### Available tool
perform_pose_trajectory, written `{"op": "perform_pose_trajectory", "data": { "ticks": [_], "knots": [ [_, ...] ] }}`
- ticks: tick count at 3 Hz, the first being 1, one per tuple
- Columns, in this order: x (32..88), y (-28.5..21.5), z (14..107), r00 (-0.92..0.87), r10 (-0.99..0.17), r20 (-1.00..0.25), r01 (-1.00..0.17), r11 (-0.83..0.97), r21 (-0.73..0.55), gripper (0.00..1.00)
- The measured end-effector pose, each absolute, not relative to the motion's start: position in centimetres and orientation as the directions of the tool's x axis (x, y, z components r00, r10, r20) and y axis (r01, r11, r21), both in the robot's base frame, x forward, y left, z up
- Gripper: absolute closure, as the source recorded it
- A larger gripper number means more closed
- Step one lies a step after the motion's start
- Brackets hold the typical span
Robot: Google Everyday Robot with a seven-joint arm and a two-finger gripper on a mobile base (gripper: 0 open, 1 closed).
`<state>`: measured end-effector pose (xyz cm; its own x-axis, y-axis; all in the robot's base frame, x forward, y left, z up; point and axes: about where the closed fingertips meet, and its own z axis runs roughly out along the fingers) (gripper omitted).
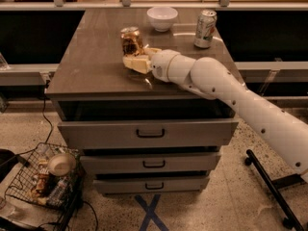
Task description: Place orange can upright
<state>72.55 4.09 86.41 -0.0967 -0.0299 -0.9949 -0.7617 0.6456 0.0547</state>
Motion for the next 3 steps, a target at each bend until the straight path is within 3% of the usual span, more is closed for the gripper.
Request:
{"op": "perform_pose_trajectory", "data": {
  "ticks": [2, 3],
  "knots": [
    [71.5, 2.94, 84.48, -0.125, -0.059, -0.99, -0.736, 0.675, 0.053, 1.0],
    [71.47, 2.91, 84.59, -0.126, -0.06, -0.99, -0.735, 0.676, 0.053, 0.87]
  ]
}}
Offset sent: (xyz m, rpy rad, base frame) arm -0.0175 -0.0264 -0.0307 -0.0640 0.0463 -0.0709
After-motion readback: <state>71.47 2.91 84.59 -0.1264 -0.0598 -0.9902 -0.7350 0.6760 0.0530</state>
